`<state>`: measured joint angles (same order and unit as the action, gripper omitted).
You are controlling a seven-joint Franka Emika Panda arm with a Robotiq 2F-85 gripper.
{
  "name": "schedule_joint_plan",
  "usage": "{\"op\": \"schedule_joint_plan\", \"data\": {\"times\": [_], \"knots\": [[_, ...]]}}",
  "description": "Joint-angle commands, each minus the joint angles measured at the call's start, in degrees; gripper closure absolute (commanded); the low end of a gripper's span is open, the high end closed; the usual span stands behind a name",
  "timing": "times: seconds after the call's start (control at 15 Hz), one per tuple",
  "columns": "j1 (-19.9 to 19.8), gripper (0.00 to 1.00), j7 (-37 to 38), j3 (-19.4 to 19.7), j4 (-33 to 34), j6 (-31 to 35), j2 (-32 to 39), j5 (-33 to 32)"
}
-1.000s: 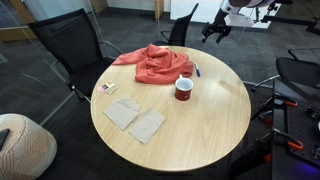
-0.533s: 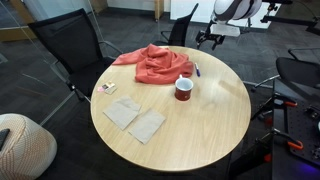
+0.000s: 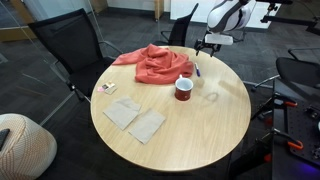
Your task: Put the marker into the mug.
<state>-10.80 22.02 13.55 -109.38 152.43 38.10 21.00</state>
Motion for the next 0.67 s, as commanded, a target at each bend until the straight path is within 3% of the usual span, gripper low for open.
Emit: {"op": "schedule_joint_plan", "data": {"times": [0.0,0.6], "knots": [[-0.5,0.0,2.6,0.0,2.9,0.7,3.9,-0.7],[0.2,0.0,4.9,0.5,7.1,0.4,8.9,-1.2]]}}
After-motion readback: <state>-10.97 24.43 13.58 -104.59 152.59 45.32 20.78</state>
